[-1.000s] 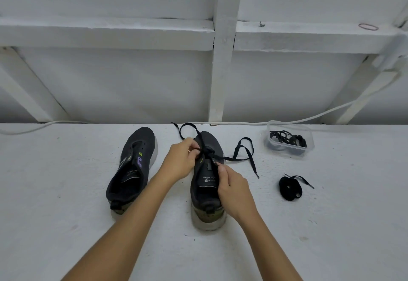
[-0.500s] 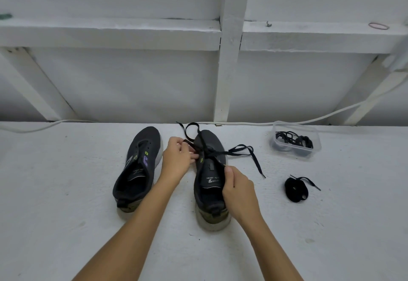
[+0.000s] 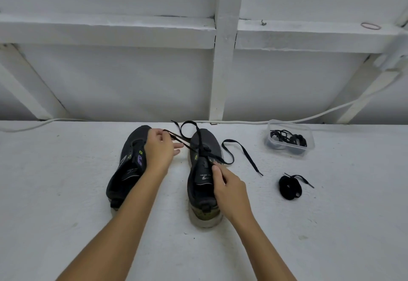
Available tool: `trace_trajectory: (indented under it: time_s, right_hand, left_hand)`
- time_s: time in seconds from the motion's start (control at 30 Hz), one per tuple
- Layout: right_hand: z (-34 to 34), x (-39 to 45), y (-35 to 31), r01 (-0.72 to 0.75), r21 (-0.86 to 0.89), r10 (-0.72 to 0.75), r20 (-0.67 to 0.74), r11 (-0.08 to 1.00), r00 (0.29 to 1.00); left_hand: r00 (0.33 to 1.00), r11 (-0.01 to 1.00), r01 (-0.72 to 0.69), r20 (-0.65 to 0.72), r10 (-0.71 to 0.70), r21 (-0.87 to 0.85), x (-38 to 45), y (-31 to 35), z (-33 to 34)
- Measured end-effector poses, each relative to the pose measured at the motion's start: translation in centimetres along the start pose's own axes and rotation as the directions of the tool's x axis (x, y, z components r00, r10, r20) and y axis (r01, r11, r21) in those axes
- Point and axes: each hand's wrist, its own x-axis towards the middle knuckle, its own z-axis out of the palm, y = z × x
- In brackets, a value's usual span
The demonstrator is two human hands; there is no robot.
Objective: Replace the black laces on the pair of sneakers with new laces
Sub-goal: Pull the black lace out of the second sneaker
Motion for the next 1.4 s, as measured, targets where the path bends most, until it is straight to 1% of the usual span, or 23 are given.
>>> trace_trajectory:
  time_s: [0.07, 0.13, 0.17, 0.2, 0.23, 0.3, 0.37, 0.47, 0.57, 0.67, 0.73, 0.8, 0.87, 0.9, 0.93, 0.97, 1.03, 1.1, 1.13, 1.17, 1.23, 1.33, 1.4]
  right_hand:
    - [0.0, 0.0, -0.1, -0.01, 0.015, 0.01, -0.003, 1.0, 1.0]
    - [0.2, 0.3, -0.1, -0.006, 0.001, 0.006, -0.004, 1.0, 1.0]
    - [0.2, 0.3, 0.0, -0.004, -0.005, 0.004, -0.004, 1.0, 1.0]
    - [0.3, 0.4, 0.0, -0.007, -0.007, 0.007, -0.005, 1.0, 1.0]
    - [0.4, 0.4, 0.0, -0.009, -0.01, 0.008, -0.008, 1.0, 1.0]
    - [0.5, 0.4, 0.1, 0.001, -0.032, -0.001, -0.014, 0.999, 1.0]
    - [0.5, 0.4, 0.2, 0.008, -0.05, -0.009, -0.018, 0.999, 1.0]
    - [0.5, 0.5, 0.3, 0.003, -0.052, -0.004, -0.018, 0.999, 1.0]
    - [0.5, 0.5, 0.2, -0.003, -0.042, 0.002, -0.016, 0.999, 1.0]
    - [0.5, 0.6, 0.4, 0.0, -0.055, -0.001, -0.011, 0.998, 1.0]
    - [0.5, 0.6, 0.4, 0.001, -0.057, -0.002, -0.009, 0.998, 1.0]
    - [0.5, 0.6, 0.4, 0.011, -0.059, -0.012, -0.012, 0.998, 1.0]
    - [0.6, 0.6, 0.4, 0.014, -0.056, -0.015, -0.018, 0.998, 1.0]
    - [0.6, 0.5, 0.4, 0.011, -0.05, -0.012, -0.023, 0.999, 1.0]
    - [0.6, 0.5, 0.4, 0.008, -0.045, -0.009, -0.026, 0.999, 1.0]
    - [0.6, 0.5, 0.4, 0.009, -0.04, -0.01, -0.026, 0.999, 1.0]
    - [0.6, 0.5, 0.4, 0.01, -0.035, -0.01, -0.026, 0.999, 1.0]
    - [0.6, 0.6, 0.4, 0.003, -0.046, -0.004, -0.026, 0.999, 1.0]
    - [0.6, 0.6, 0.4, 0.001, -0.054, -0.003, -0.027, 0.999, 1.0]
    - [0.6, 0.6, 0.4, 0.001, -0.057, -0.003, -0.026, 0.998, 1.0]
    - [0.6, 0.5, 0.3, 0.004, -0.052, -0.005, -0.025, 0.999, 1.0]
    - [0.6, 0.4, 0.2, 0.021, -0.06, -0.023, -0.031, 0.998, 0.999]
    - [0.6, 0.3, 0.2, 0.022, -0.054, -0.024, -0.027, 0.998, 0.999]
  left_hand:
    - [0.986, 0.977, 0.056, 0.141, -0.086, 0.204, -0.1, -0.4, -0.4]
    - [0.906, 0.922, 0.092, 0.353, -0.235, 0.376, -0.9, -1.5, -0.4]
    - [0.871, 0.924, 0.098, 0.418, -0.259, 0.369, -1.6, -1.9, -0.3]
    - [0.868, 0.941, 0.09, 0.438, -0.235, 0.326, -2.1, -2.4, -0.1]
    - [0.897, 0.954, 0.039, 0.411, -0.164, 0.296, -2.3, -2.9, 0.2]
    - [0.941, 0.933, -0.126, 0.339, 0.004, 0.337, -2.4, -2.9, 0.8]
    - [0.951, 0.919, -0.195, 0.295, 0.092, 0.342, -2.2, -1.9, 0.7]
    - [0.974, 0.933, -0.095, 0.227, 0.015, 0.346, -0.1, -0.9, -0.2]
    - [0.91, 0.91, 0.001, 0.378, -0.172, 0.414, 0.1, -0.5, -0.8]
    - [0.897, 0.937, -0.033, 0.424, -0.125, 0.348, -1.2, -0.8, 0.0]
    - [0.921, 0.945, -0.076, 0.386, -0.056, 0.318, -1.7, -1.3, 1.1]
    - [0.967, 0.945, -0.107, 0.255, 0.026, 0.309, -1.3, -1.1, 1.4]
    - [0.997, 0.991, -0.013, -0.07, 0.022, 0.134, 0.3, -0.4, 0.8]
    - [0.976, 0.998, 0.053, -0.212, -0.056, -0.017, 1.2, 0.0, 0.1]
    - [0.953, 0.986, 0.107, -0.27, -0.138, -0.127, 1.8, 0.3, -0.6]
    - [0.954, 0.979, 0.158, -0.238, -0.185, -0.126, 2.0, 0.5, -1.0]
    - [0.973, 0.968, 0.231, -0.002, -0.232, 0.1, 1.5, 0.3, -1.0]
    - [0.921, 0.91, 0.174, 0.265, -0.285, 0.375, -0.3, -0.3, -0.4]
    - [0.897, 0.891, 0.106, 0.345, -0.277, 0.441, -1.1, -0.7, 0.0]
    - [0.899, 0.893, 0.044, 0.371, -0.231, 0.449, -1.7, -1.4, 0.5]
    - [0.946, 0.93, -0.002, 0.302, -0.118, 0.369, -2.1, -2.0, 1.6]
    - [0.986, 0.96, -0.009, 0.163, -0.038, 0.279, -1.5, -1.6, 2.3]
    - [0.997, 0.988, 0.003, -0.082, 0.01, 0.156, 0.0, -0.7, 1.8]
